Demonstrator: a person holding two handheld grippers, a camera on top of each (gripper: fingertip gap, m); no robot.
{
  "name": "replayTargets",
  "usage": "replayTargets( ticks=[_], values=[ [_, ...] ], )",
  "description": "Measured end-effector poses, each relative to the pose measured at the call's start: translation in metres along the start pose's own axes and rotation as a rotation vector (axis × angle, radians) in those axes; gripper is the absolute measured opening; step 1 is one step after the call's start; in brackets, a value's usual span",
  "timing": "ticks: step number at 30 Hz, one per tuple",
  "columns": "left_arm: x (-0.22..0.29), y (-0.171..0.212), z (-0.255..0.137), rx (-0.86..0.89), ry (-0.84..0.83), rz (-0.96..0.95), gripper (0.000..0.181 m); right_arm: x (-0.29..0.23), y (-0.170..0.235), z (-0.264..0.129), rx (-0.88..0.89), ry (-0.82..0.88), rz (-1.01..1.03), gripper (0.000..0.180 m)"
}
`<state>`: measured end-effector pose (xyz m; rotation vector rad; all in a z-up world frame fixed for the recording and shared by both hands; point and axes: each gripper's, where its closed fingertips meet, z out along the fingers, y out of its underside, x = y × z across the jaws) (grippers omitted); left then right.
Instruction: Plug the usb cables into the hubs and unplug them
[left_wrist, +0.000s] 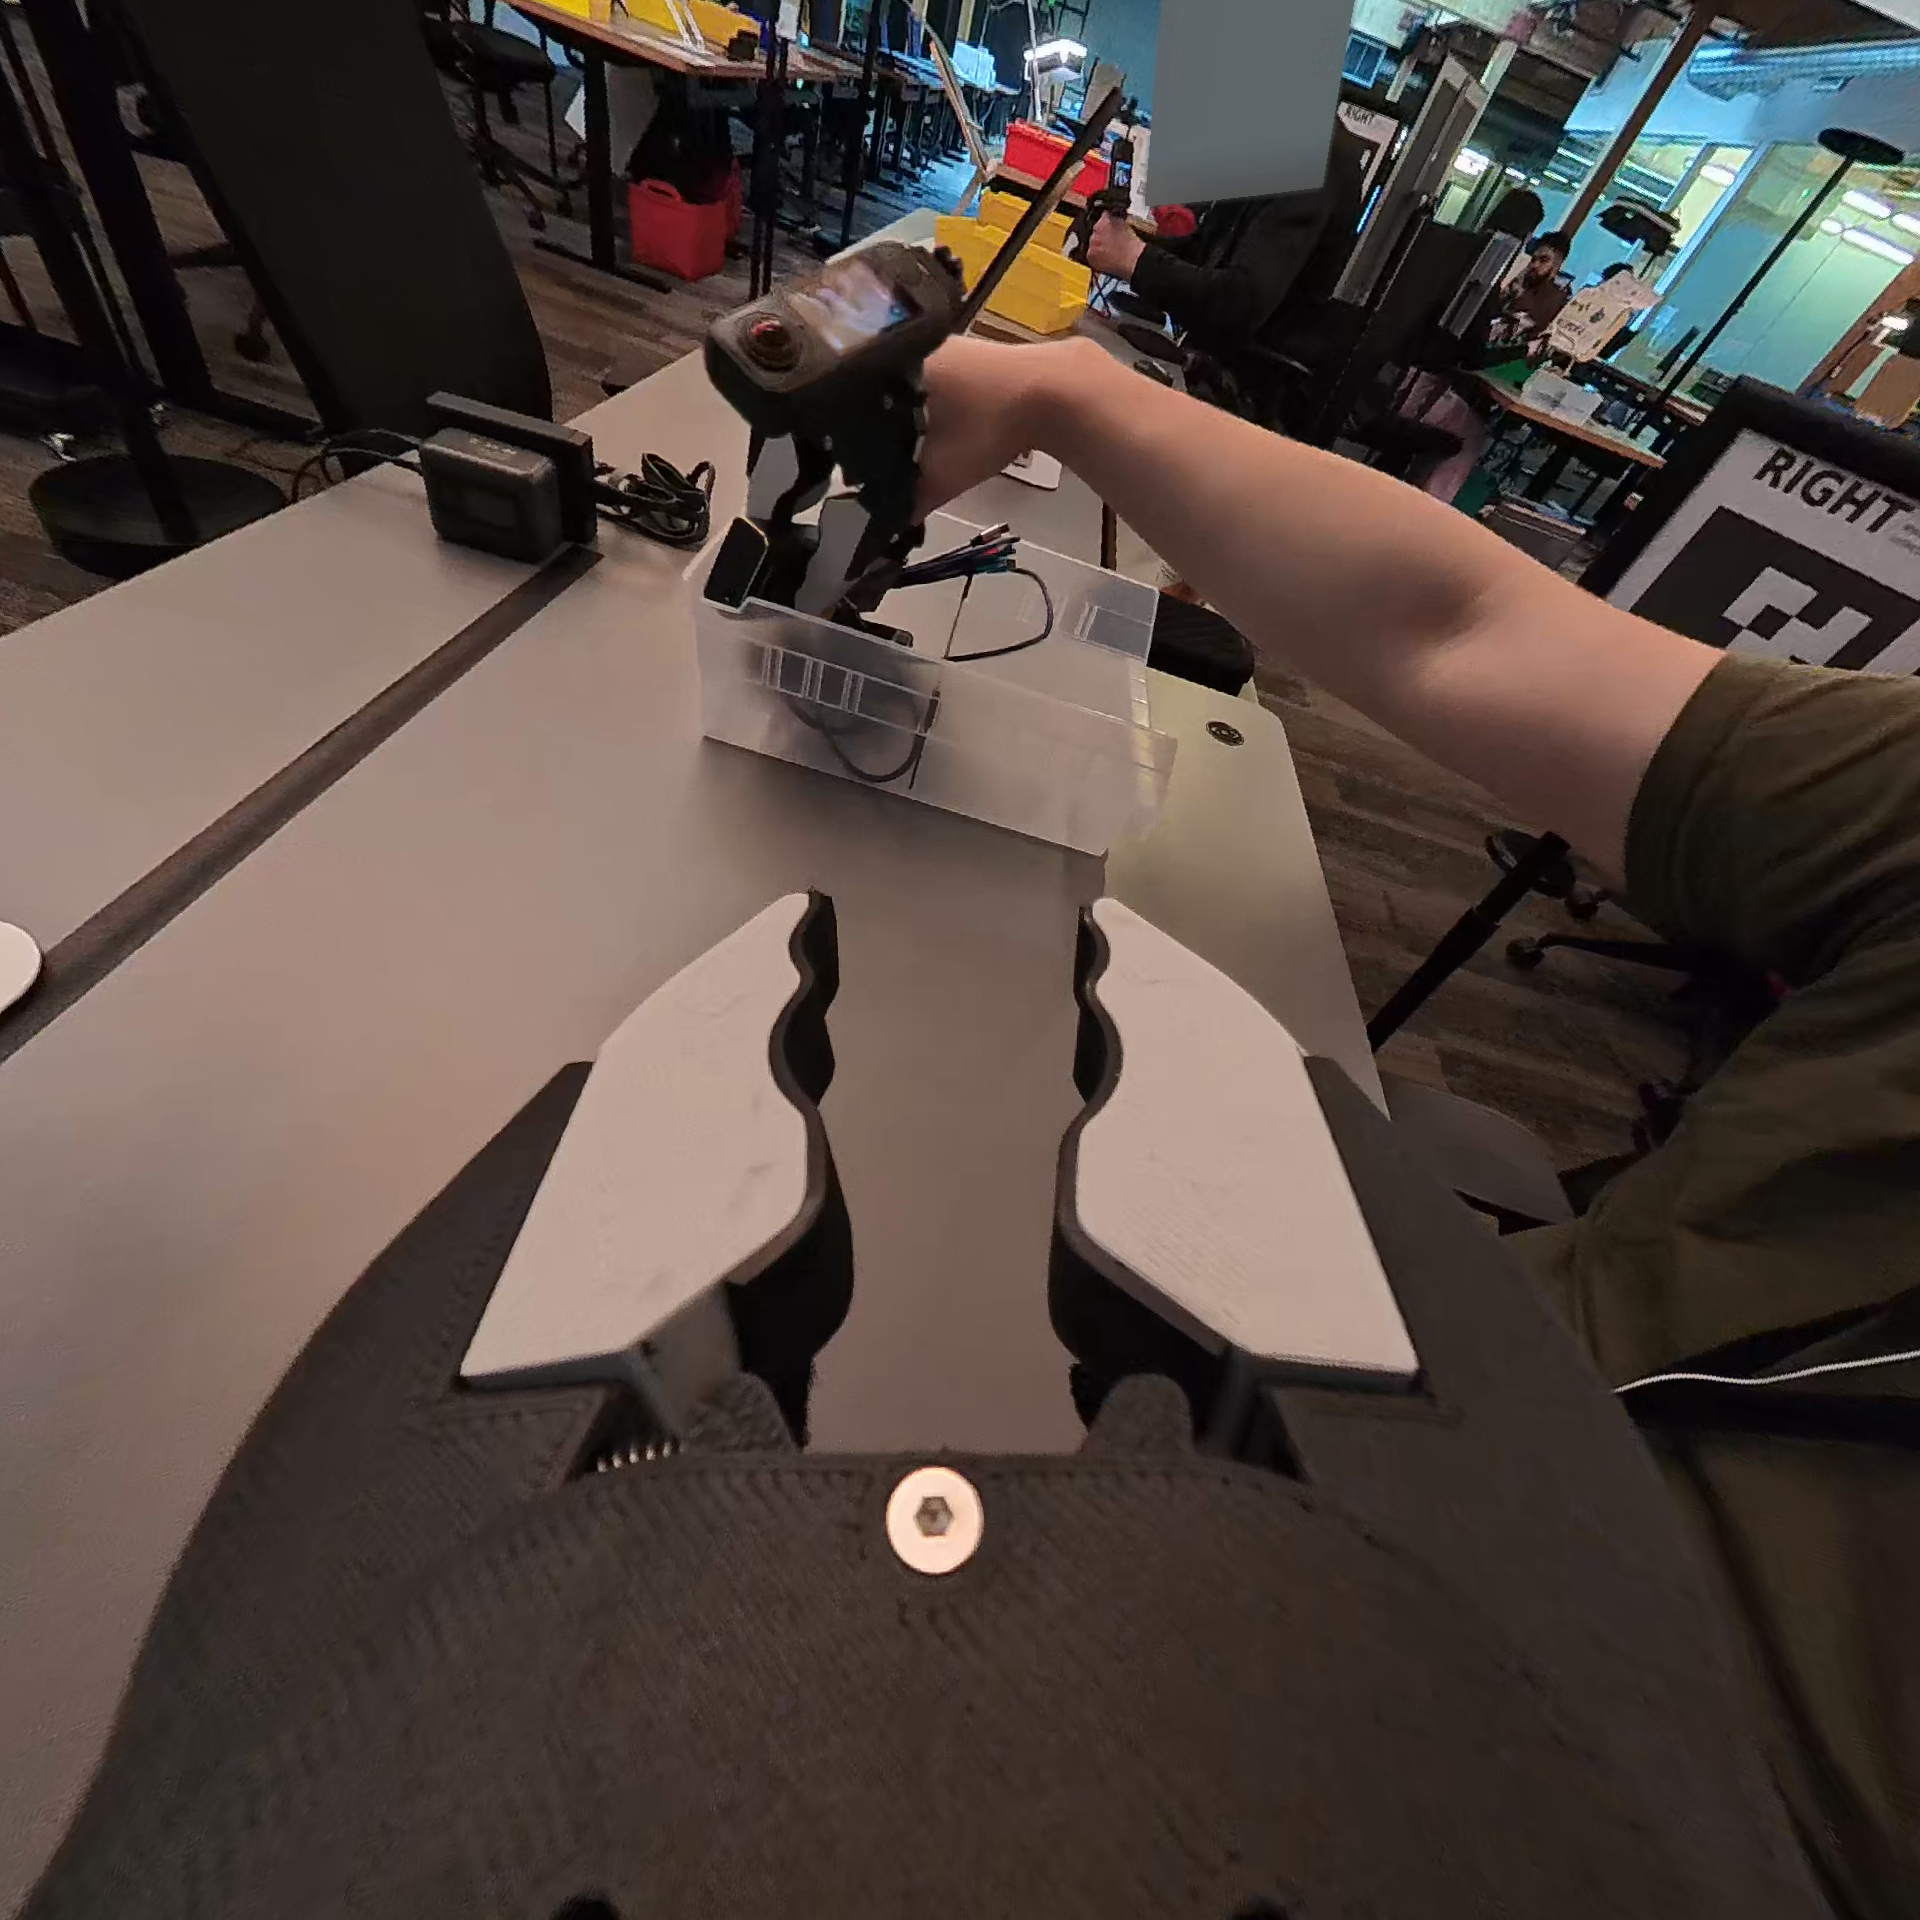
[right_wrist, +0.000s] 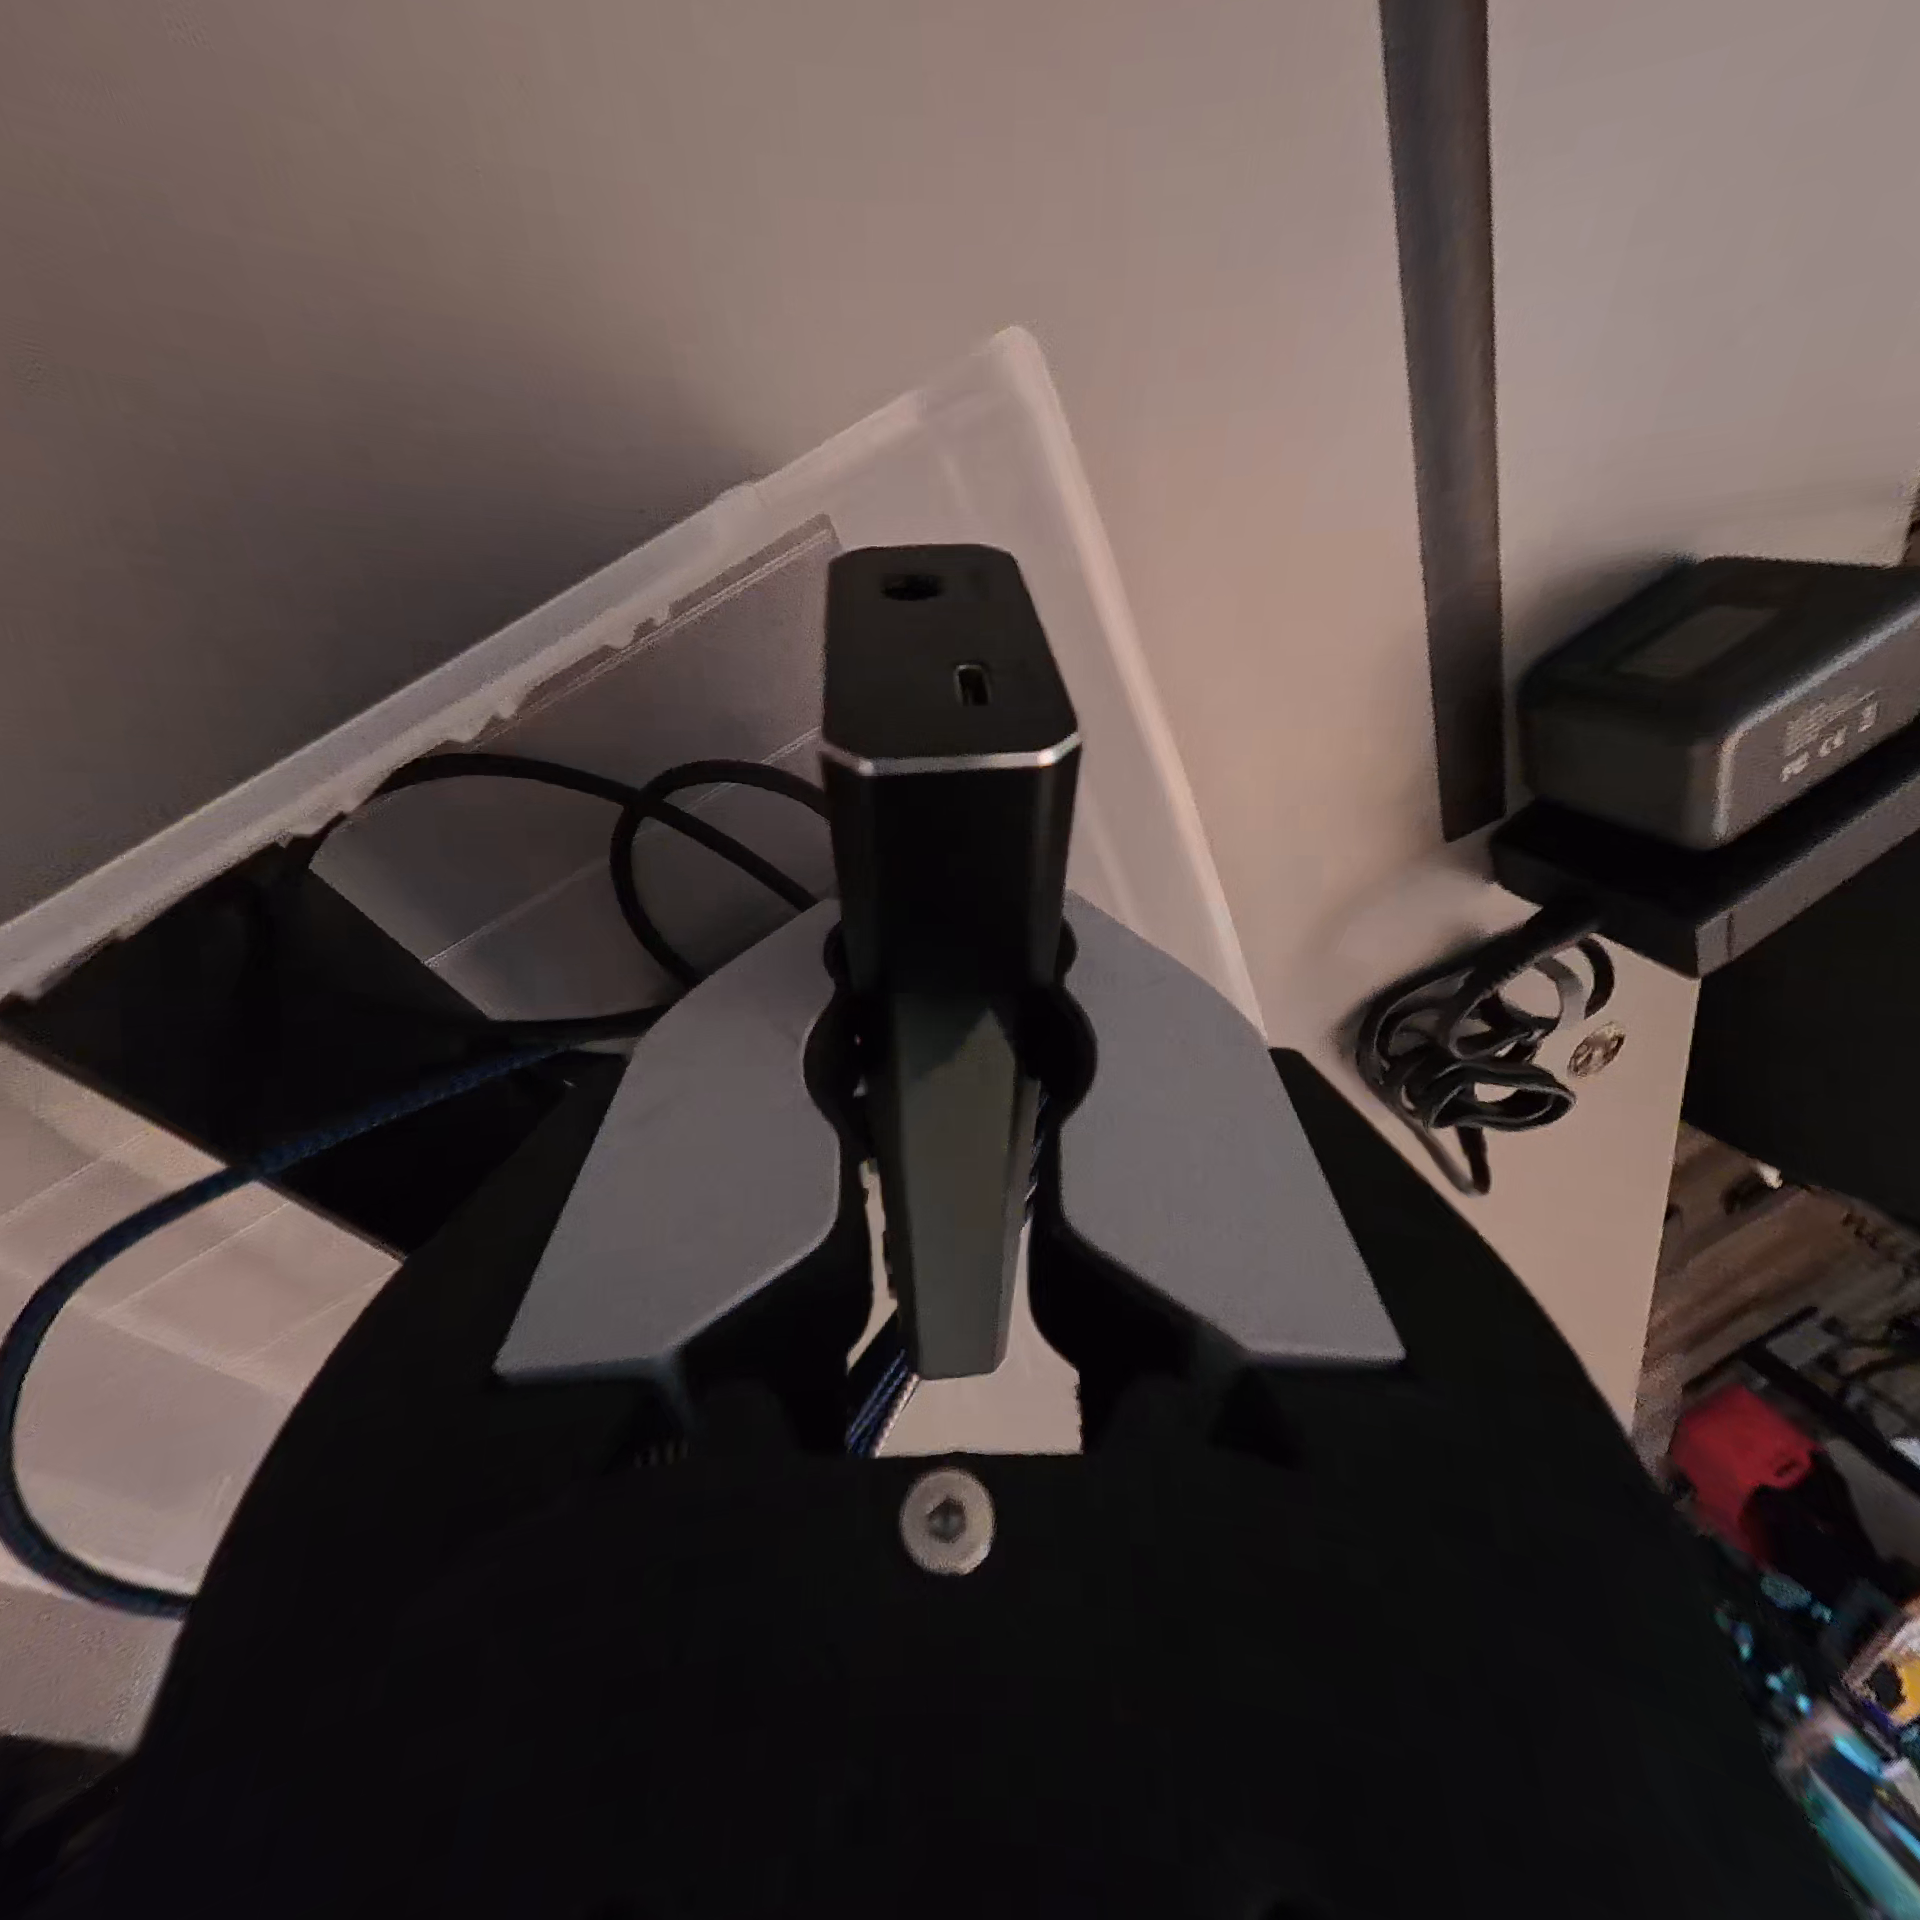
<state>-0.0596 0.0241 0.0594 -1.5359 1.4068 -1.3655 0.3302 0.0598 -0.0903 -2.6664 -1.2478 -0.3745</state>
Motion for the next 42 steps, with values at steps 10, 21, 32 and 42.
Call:
replayTargets(
  ticks=[10,21,32,42],
  values=[
    [0.001,-0.018,-0.028,0.088,-0.062,0.015,0.042,0.021,0.009,-0.090,0.293,0.296,0.170,0.047],
    [0.017,-0.041,-0.191,0.176,-0.724,0.069,0.056,-0.061,0.178,-0.107,0.676,0.016,0.942,0.056],
    [-0.065,0.151,-0.404,-0.135,-1.324,-0.620,0.070,-0.115,0.199,-0.012,-0.004,-0.226,0.943,0.009],
    [-0.085,0.254,-0.444,-0.142,-1.307,-0.973,0.069,-0.132,0.193,-0.017,-0.037,-0.282,0.950,0.008]
  ],
)
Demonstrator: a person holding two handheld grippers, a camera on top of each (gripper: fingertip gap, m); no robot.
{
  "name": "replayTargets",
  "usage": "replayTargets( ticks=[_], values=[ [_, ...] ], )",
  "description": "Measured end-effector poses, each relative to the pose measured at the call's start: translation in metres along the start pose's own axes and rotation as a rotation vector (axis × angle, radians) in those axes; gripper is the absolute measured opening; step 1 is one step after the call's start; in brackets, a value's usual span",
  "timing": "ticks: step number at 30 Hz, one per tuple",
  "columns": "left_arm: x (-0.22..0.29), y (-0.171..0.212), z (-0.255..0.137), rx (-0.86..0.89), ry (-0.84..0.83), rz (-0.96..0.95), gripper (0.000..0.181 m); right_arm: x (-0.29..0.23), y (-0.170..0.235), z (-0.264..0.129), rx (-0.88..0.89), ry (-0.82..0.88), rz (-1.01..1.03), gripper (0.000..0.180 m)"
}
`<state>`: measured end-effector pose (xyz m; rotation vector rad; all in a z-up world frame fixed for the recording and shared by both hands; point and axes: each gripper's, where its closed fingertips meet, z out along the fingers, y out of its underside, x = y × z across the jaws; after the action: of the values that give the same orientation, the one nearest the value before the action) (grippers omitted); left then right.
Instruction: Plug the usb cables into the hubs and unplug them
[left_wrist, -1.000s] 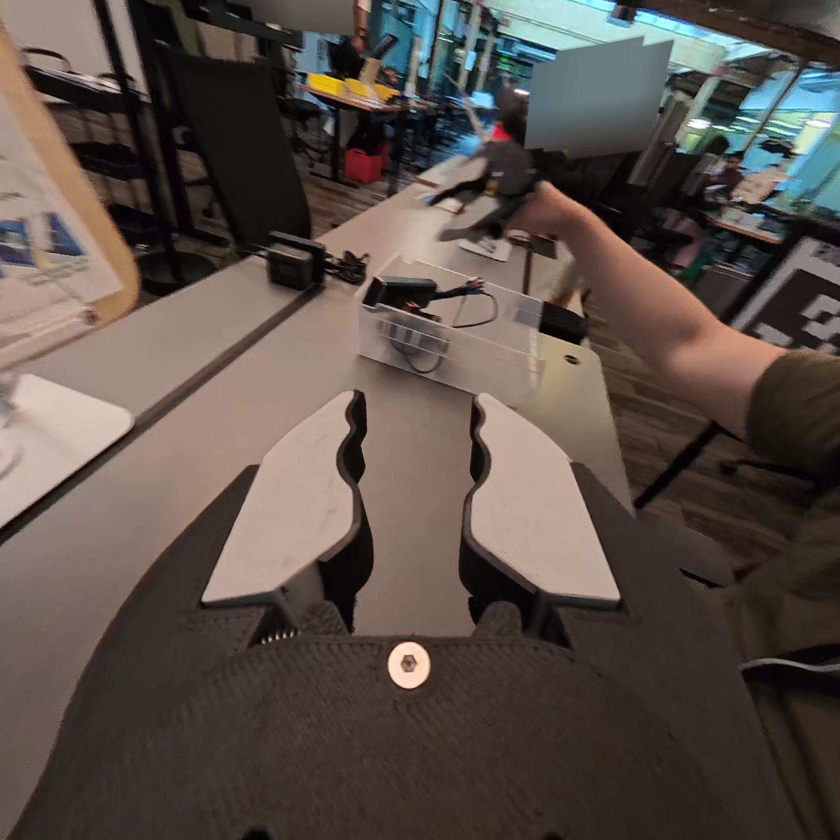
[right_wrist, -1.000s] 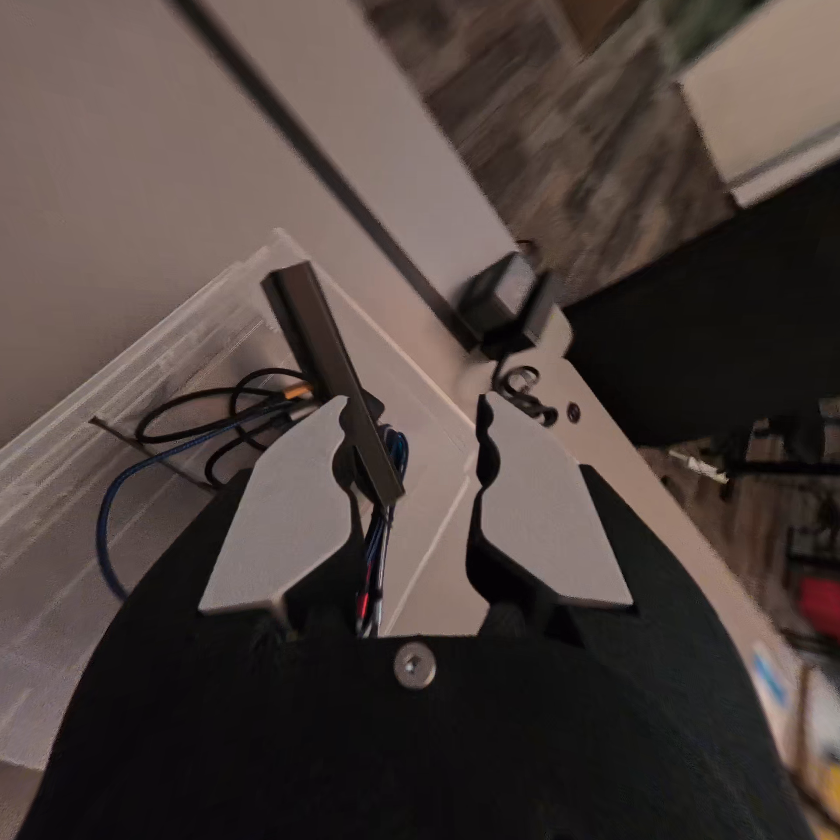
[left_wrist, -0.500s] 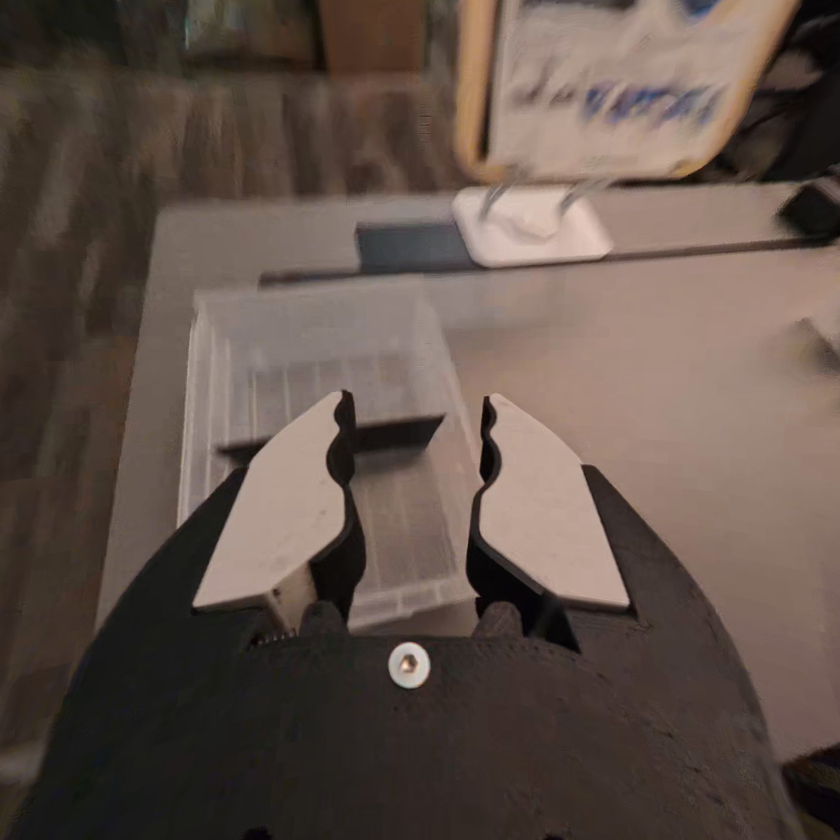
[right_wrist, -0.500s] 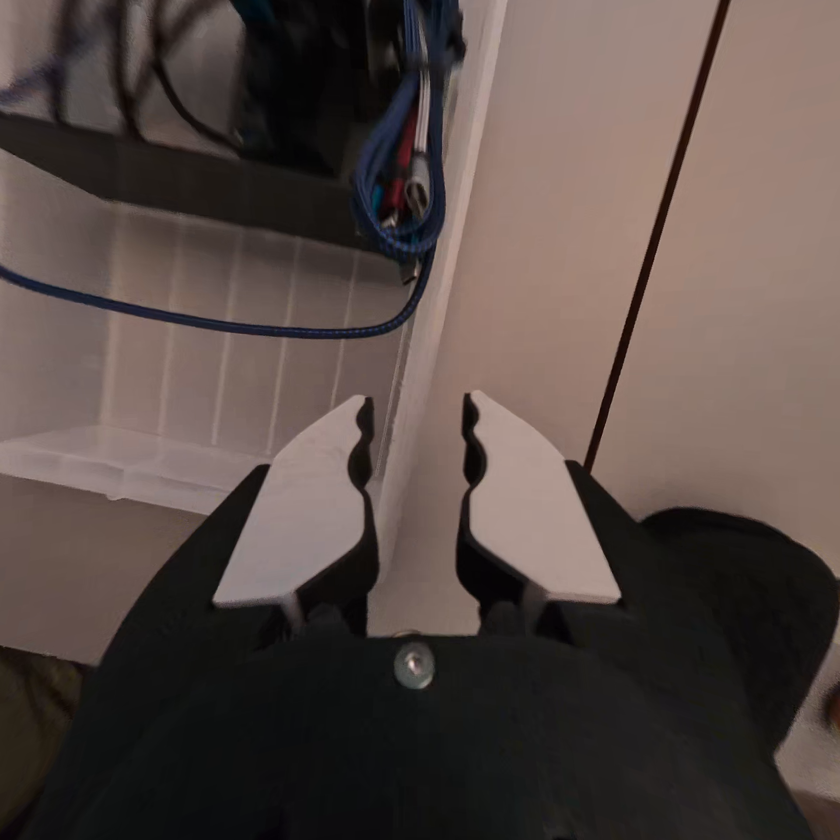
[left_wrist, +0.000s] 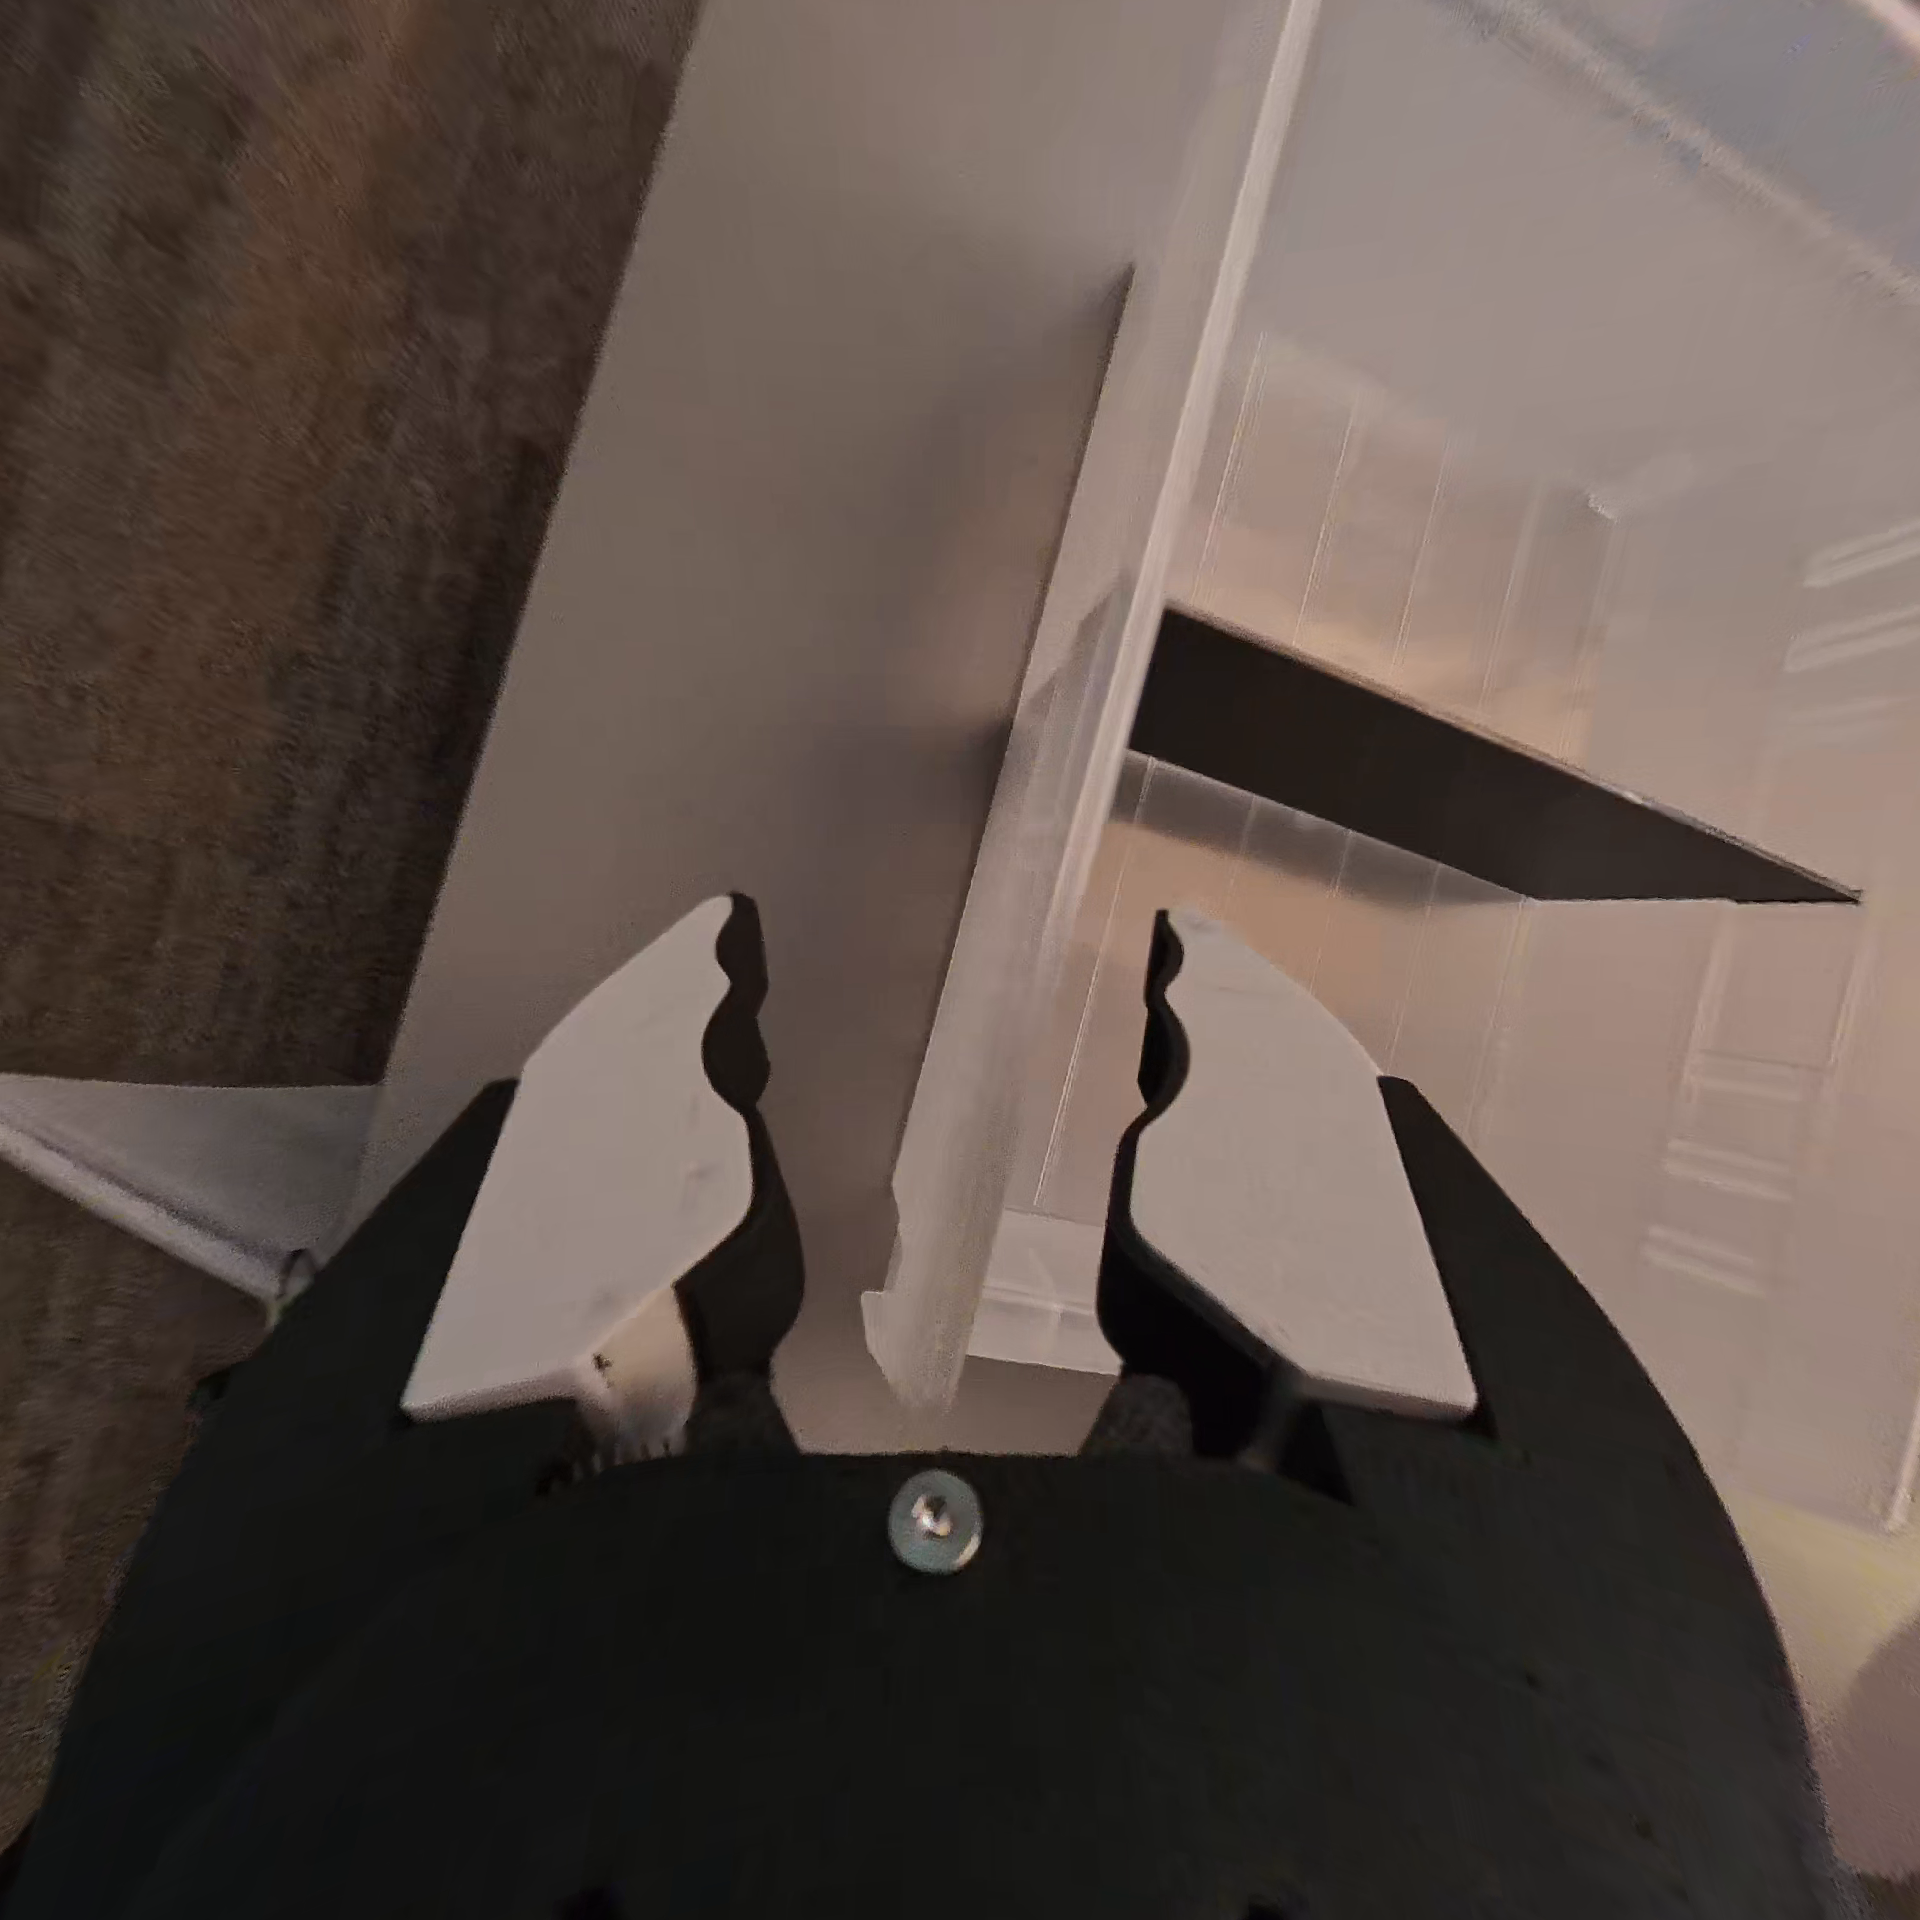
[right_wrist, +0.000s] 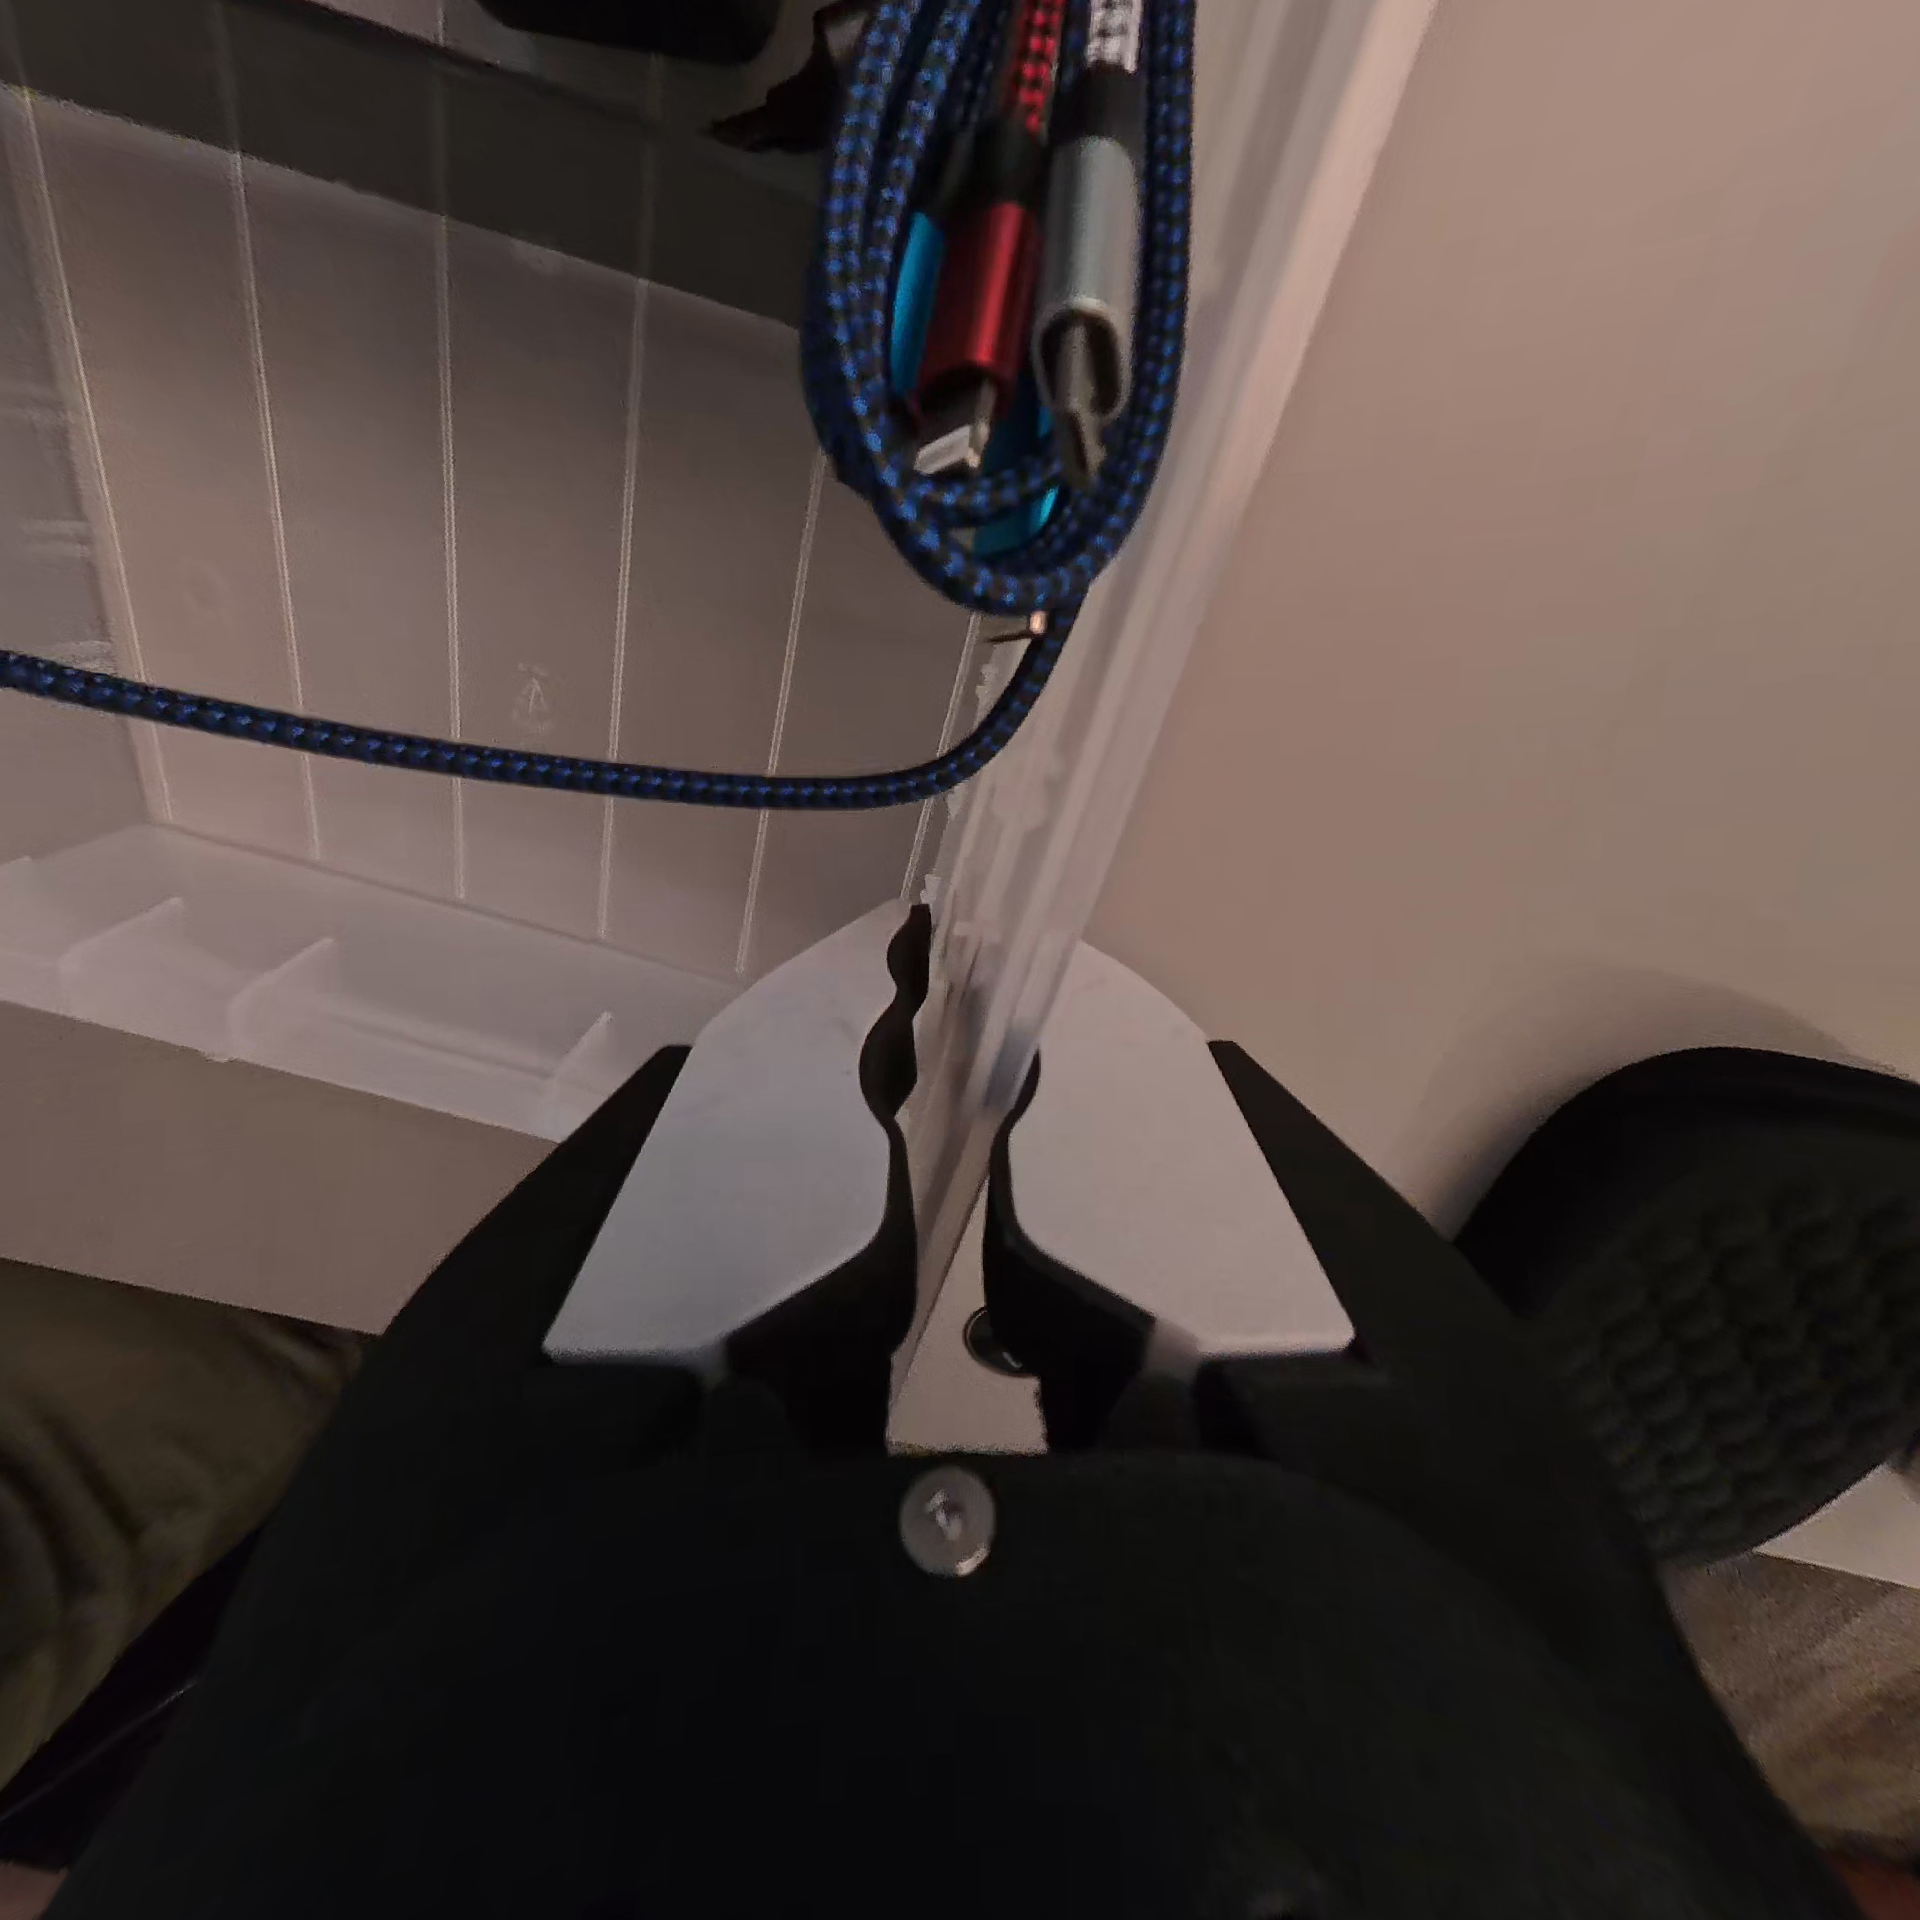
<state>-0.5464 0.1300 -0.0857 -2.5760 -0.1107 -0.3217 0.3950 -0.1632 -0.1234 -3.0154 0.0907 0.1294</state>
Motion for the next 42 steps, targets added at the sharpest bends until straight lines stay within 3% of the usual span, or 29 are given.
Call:
replayTargets(
  ticks=[2,3,4,5,9,18,24,28,34,36,39,41,42],
  values=[
    [0.009,0.010,0.009,-0.059,0.086,-0.016,0.048,-0.006,0.003,0.000,-0.018,0.001,-0.020,0.009],
    [0.018,0.015,0.011,-0.097,0.143,-0.015,0.023,-0.008,0.003,0.000,-0.022,0.004,-0.017,0.009],
    [0.020,0.020,0.013,-0.130,0.133,0.005,0.022,-0.011,0.004,0.001,-0.023,0.001,-0.007,0.009],
    [0.022,0.024,0.014,-0.158,0.114,0.049,0.010,-0.014,0.004,0.001,-0.023,0.000,-0.003,0.009],
    [0.057,0.040,0.018,-0.286,0.161,0.201,0.013,-0.026,0.005,0.002,-0.014,-0.001,0.019,0.009],
    [0.147,0.058,0.042,-0.523,-0.006,0.584,0.018,-0.073,-0.007,0.007,0.008,0.001,-0.017,0.011],
    [0.207,0.081,0.048,-0.602,-0.112,0.774,0.022,-0.122,-0.025,0.013,0.013,0.000,-0.089,0.015],
    [0.242,0.104,0.045,-0.638,-0.105,0.855,0.025,-0.158,-0.040,0.018,0.018,-0.002,-0.126,0.015],
    [0.269,0.126,0.029,-0.650,-0.066,0.988,0.044,-0.191,-0.052,0.017,0.006,0.083,-0.208,0.032],
    [0.272,0.127,0.017,-0.632,-0.033,1.012,0.051,-0.190,-0.062,-0.004,0.085,0.186,-0.186,0.039],
    [0.276,0.122,-0.005,-0.555,0.025,1.027,0.048,-0.207,-0.081,-0.071,0.336,0.386,-0.194,0.048],
    [0.281,0.114,-0.020,-0.462,0.063,1.032,0.044,-0.260,-0.104,-0.119,0.599,0.384,-0.294,0.051],
    [0.283,0.110,-0.027,-0.418,0.080,1.039,0.040,-0.305,-0.117,-0.135,0.738,0.285,-0.386,0.052]
  ],
)
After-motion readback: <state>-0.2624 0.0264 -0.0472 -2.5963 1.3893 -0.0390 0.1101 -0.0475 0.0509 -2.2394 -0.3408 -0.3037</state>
